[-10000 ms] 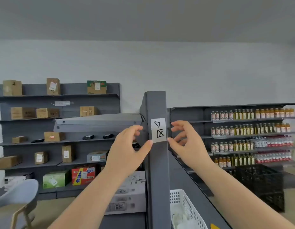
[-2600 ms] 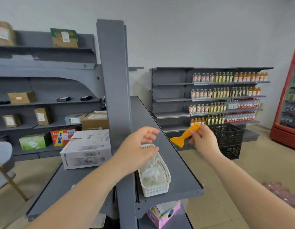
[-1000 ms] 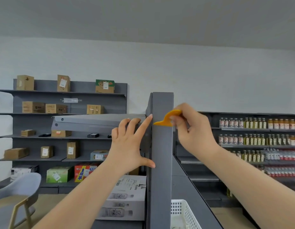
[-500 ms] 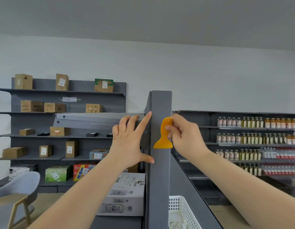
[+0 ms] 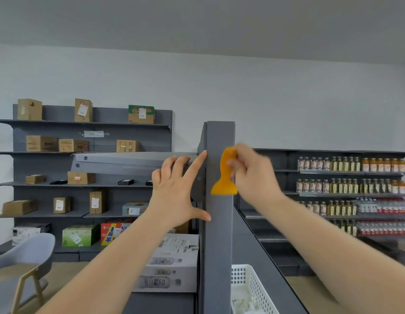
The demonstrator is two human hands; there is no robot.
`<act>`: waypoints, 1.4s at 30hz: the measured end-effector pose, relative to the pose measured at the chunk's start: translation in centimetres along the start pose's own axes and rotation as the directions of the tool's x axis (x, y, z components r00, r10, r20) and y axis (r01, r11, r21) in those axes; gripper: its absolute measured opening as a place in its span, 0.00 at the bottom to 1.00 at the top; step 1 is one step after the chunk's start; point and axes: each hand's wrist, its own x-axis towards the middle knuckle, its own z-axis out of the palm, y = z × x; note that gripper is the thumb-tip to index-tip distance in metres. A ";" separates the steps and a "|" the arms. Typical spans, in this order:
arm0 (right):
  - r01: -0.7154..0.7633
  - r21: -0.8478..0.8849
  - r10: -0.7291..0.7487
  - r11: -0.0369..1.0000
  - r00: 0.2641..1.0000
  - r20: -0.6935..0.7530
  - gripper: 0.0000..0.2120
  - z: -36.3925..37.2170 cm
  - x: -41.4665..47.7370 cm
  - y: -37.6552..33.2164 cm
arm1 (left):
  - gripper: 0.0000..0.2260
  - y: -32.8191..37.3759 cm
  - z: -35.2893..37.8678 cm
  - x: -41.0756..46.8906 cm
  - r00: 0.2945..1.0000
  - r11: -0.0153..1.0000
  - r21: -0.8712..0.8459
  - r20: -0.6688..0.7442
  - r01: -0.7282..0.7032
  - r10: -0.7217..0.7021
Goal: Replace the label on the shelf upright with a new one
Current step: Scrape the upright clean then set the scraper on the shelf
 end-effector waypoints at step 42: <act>-0.735 -0.205 0.762 0.647 0.609 0.220 0.13 -1.2 -34.9 22.4 | 0.34 16.4 16.6 -19.2 0.794 0.619 -0.677 0.593 0.399 0.135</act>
